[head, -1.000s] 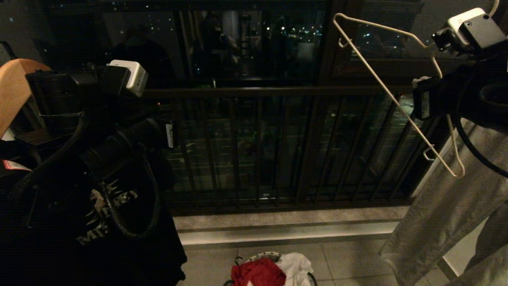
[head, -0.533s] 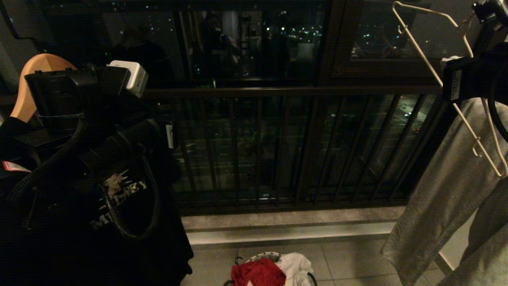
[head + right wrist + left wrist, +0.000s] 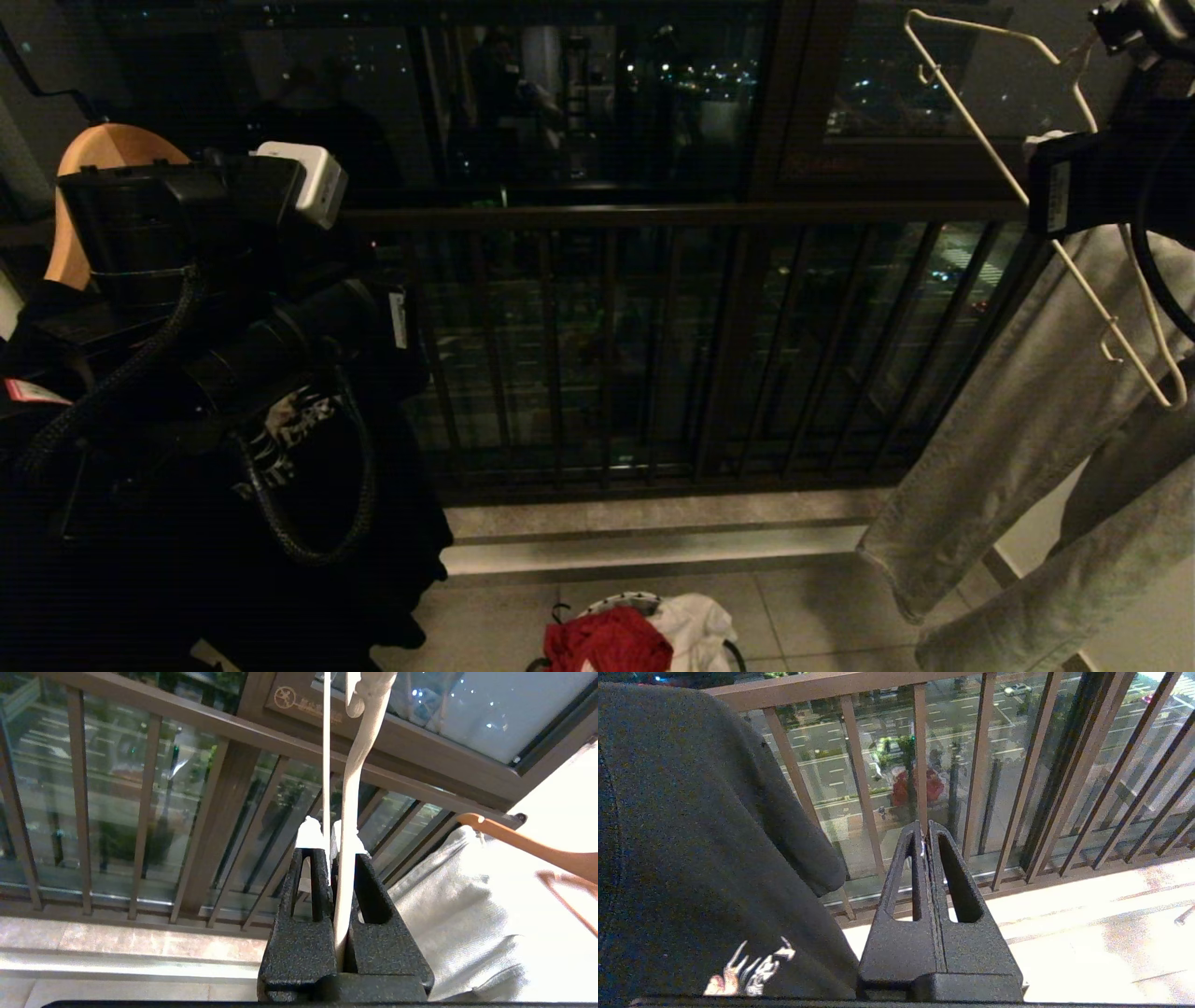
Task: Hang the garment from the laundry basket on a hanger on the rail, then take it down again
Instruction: Hang the clothes rack on the clothesline
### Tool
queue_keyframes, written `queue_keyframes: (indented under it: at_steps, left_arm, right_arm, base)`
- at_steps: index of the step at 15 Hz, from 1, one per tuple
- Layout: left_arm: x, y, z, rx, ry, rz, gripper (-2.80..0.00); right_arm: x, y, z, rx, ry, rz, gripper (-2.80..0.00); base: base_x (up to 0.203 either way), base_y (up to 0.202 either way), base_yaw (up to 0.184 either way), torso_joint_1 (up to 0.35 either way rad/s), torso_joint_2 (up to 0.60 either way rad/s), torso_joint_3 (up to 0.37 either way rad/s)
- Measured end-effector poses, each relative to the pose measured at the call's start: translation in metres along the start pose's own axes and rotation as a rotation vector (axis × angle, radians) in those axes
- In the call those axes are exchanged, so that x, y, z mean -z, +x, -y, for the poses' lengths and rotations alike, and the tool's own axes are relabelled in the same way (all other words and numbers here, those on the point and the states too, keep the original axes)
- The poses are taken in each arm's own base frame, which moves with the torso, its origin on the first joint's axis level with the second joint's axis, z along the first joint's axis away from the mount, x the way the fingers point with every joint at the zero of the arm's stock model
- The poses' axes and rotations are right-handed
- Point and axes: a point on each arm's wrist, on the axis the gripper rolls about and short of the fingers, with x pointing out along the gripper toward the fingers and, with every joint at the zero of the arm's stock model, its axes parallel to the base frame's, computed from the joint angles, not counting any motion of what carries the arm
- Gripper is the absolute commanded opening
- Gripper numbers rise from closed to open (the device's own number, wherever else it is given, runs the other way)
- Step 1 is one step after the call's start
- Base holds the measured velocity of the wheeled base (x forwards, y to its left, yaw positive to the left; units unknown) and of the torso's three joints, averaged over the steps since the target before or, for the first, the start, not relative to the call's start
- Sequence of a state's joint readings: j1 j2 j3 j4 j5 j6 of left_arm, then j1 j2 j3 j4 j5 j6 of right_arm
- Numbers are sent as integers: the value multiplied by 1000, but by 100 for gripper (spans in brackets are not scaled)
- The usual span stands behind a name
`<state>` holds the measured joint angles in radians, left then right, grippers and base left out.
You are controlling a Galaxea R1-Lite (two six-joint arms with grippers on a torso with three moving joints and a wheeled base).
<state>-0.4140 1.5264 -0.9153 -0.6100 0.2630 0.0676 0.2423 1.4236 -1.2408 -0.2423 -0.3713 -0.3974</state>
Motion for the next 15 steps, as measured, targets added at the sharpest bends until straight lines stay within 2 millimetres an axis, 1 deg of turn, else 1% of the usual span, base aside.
queue_keyframes:
  at_steps: [4, 7, 10, 14, 15]
  left_arm:
    - [0, 0, 0, -1, -1, 1, -280]
    - [-1, 0, 0, -1, -1, 2, -280]
    - [-1, 0, 0, -1, -1, 3, -280]
    - [-1, -1, 0, 0, -2, 6, -280]
    - [-1, -1, 0, 0, -2, 6, -280]
  right_arm:
    - [0, 13, -4, -14, -10, -22, -280]
    - [-1, 25, -1, -13, -14, -32, -280]
    - [4, 34, 0, -14, -21, -56, -280]
    - [11, 42, -5, -24, -32, -88, -280]
    - [12, 43, -6, -25, -34, -92, 0]
  base:
    - [0, 0, 0, 0, 0, 0]
    - [0, 0, 0, 0, 0, 0]
    - [0, 0, 0, 0, 0, 0]
    - [0, 0, 0, 0, 0, 0]
    - [0, 0, 0, 0, 0, 0]
